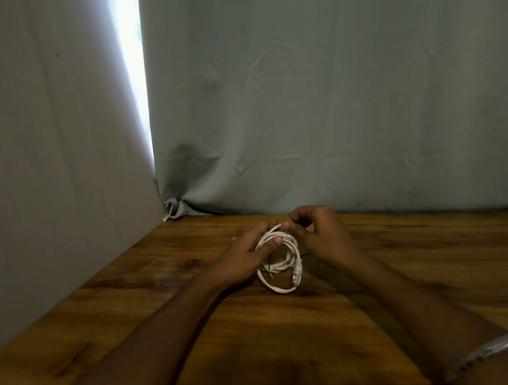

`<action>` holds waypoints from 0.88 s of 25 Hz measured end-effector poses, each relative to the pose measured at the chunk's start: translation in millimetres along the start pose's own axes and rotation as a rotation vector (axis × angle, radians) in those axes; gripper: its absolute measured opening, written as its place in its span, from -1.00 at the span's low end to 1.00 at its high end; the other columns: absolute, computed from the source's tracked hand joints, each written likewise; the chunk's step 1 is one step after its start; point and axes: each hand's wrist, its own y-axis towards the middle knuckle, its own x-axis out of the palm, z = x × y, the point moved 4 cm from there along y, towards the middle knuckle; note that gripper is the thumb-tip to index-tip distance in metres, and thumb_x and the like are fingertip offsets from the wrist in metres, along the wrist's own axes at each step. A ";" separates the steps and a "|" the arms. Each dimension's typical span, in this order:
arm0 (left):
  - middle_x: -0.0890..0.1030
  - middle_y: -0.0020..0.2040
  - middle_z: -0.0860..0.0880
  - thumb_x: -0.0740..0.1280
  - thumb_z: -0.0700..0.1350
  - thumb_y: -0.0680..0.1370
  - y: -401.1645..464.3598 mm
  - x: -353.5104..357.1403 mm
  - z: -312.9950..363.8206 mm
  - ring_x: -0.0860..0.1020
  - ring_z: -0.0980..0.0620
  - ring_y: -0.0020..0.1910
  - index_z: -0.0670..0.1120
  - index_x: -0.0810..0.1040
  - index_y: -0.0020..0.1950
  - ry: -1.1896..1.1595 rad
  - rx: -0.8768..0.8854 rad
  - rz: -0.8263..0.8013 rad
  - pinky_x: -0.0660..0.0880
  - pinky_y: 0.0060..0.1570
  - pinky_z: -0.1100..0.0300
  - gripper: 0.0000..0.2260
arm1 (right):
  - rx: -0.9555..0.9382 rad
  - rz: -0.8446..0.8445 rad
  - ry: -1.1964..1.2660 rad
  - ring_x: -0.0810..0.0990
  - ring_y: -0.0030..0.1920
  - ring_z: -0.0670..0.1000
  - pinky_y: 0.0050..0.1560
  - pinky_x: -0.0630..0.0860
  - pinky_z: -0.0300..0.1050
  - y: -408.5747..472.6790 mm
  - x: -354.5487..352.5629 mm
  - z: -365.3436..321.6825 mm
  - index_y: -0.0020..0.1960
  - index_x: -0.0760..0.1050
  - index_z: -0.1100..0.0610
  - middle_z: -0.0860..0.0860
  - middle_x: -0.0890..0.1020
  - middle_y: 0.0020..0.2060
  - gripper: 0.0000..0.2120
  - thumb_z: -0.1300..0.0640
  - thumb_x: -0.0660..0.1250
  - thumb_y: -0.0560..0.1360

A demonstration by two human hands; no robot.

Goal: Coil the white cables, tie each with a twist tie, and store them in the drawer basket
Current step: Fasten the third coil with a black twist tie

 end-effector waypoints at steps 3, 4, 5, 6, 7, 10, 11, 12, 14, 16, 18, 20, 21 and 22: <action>0.71 0.11 -0.04 0.29 -0.09 0.69 -0.5 0.3 3.3 0.68 -0.02 0.12 -0.02 0.61 0.22 0.014 0.030 0.001 0.57 0.23 -0.19 -0.85 | -0.008 0.046 -0.010 0.66 -0.21 -0.05 -0.17 0.66 0.07 -1.4 -0.5 0.8 -0.09 0.65 -0.03 -0.08 0.69 -0.27 -0.94 0.00 0.45 0.54; 0.72 0.12 -0.05 0.29 -0.09 0.69 -0.5 0.6 3.8 0.68 -0.02 0.13 -0.03 0.62 0.24 0.009 0.041 -0.005 0.56 0.24 -0.19 -0.83 | -0.009 0.063 0.007 0.66 -0.21 -0.04 -0.18 0.65 0.01 -1.2 -2.0 0.1 -0.05 0.66 -0.03 -0.08 0.69 -0.25 -0.93 -0.01 0.47 0.52; 0.72 0.14 -0.05 0.30 -0.07 0.68 -0.4 1.2 3.4 0.68 -0.03 0.15 -0.02 0.62 0.25 0.007 0.048 -0.016 0.55 0.26 -0.22 -0.81 | -0.003 0.063 0.024 0.67 -0.20 -0.05 -0.18 0.64 -0.04 -0.7 -3.1 -0.6 -0.03 0.68 -0.02 -0.09 0.70 -0.24 -0.92 -0.01 0.49 0.52; 0.71 0.15 -0.03 0.30 -0.02 0.68 -0.6 1.7 3.4 0.67 -0.03 0.16 0.00 0.62 0.26 0.019 0.051 -0.027 0.53 0.27 -0.25 -0.79 | 0.010 0.046 0.038 0.68 -0.21 -0.06 -0.17 0.65 -0.04 -0.2 -3.8 -1.0 -0.04 0.70 0.00 -0.08 0.71 -0.25 -0.93 0.01 0.49 0.52; 0.71 0.16 -0.01 0.29 0.04 0.67 -0.5 2.1 2.9 0.67 -0.02 0.18 0.03 0.62 0.28 0.047 0.054 -0.039 0.51 0.28 -0.27 -0.77 | 0.027 0.021 0.051 0.69 -0.22 -0.06 -0.16 0.66 -0.02 -0.3 -3.8 -1.8 -0.09 0.71 0.01 -0.06 0.72 -0.27 -0.94 0.05 0.49 0.53; 0.70 0.21 0.11 0.27 0.21 0.64 -0.1 4.2 0.4 0.64 0.07 0.24 0.17 0.57 0.33 0.134 0.051 -0.060 0.39 0.38 -0.28 -0.69 | 0.082 0.008 0.063 0.71 -0.27 -0.03 -0.17 0.66 0.02 -1.5 -4.2 -3.1 -0.22 0.69 0.01 -0.02 0.73 -0.32 -0.85 0.14 0.46 0.52; 0.69 0.20 0.13 0.26 0.25 0.62 0.6 4.6 -1.1 0.63 0.06 0.24 0.20 0.56 0.33 0.149 0.047 -0.056 0.39 0.38 -0.28 -0.68 | 0.084 0.022 0.049 0.70 -0.28 -0.03 -0.18 0.66 0.02 -1.0 -4.7 -3.8 -0.24 0.69 0.01 -0.02 0.72 -0.34 -0.84 0.15 0.45 0.51; 0.69 0.19 0.16 0.26 0.28 0.60 1.0 5.0 -2.2 0.61 0.03 0.26 0.24 0.54 0.32 0.161 0.035 -0.049 0.40 0.37 -0.26 -0.67 | 0.087 0.044 0.032 0.70 -0.30 -0.03 -0.21 0.65 0.02 -0.2 -5.1 -4.2 -0.25 0.68 0.02 -0.02 0.71 -0.35 -0.84 0.15 0.44 0.50; 0.67 0.18 0.24 0.25 0.36 0.55 1.3 4.6 -4.9 0.54 -0.05 0.32 0.32 0.49 0.32 0.198 -0.003 -0.025 0.45 0.35 -0.21 -0.64 | 0.120 0.113 0.013 0.64 -0.38 -0.06 -0.30 0.60 -0.02 0.5 -8.0 -5.2 -0.31 0.65 0.08 0.00 0.67 -0.43 -0.81 0.13 0.44 0.49; 0.66 0.15 0.28 0.22 0.37 0.55 -0.1 4.7 -2.9 0.49 -0.02 0.33 0.33 0.47 0.28 0.272 -0.001 -0.013 0.42 0.36 -0.15 -0.66 | 0.198 0.176 0.062 0.50 -0.51 -0.11 -0.42 0.46 -0.12 -2.2 -10.2 -7.7 -0.40 0.56 0.19 0.03 0.56 -0.53 -0.71 0.14 0.44 0.47; 0.66 0.13 0.28 0.22 0.28 0.63 -2.5 6.1 3.0 0.51 0.12 0.27 0.26 0.49 0.26 0.346 0.052 0.003 0.32 0.41 -0.10 -0.74 | 0.369 0.195 0.275 0.37 -0.56 -0.10 -0.50 0.32 -0.20 -6.0 -8.4 -4.5 -0.37 0.52 0.21 0.08 0.46 -0.52 -0.74 0.17 0.42 0.47; 0.67 0.12 0.25 0.24 0.17 0.68 -4.4 7.8 8.5 0.54 0.22 0.21 0.19 0.51 0.26 0.366 0.097 0.011 0.25 0.43 -0.10 -0.80 | 0.618 0.153 0.508 0.37 -0.54 -0.08 -0.52 0.25 -0.23 -9.3 -2.9 0.7 -0.29 0.54 0.15 0.04 0.46 -0.47 -0.84 0.16 0.39 0.45; 0.68 0.12 0.24 0.23 0.16 0.69 -4.8 8.0 10.1 0.56 0.23 0.19 0.18 0.52 0.26 0.369 0.111 0.013 0.26 0.42 -0.12 -0.81 | 0.708 0.105 0.578 0.38 -0.53 -0.08 -0.50 0.24 -0.22 -10.3 0.9 3.1 -0.27 0.54 0.12 0.00 0.48 -0.48 -0.87 0.14 0.38 0.45; 0.68 0.11 0.24 0.22 0.16 0.69 -4.5 7.8 11.0 0.58 0.23 0.17 0.18 0.52 0.25 0.377 0.122 0.012 0.28 0.40 -0.15 -0.80 | 0.750 0.072 0.619 0.39 -0.52 -0.09 -0.49 0.24 -0.22 -10.6 3.8 5.0 -0.25 0.54 0.10 -0.04 0.48 -0.48 -0.89 0.13 0.37 0.45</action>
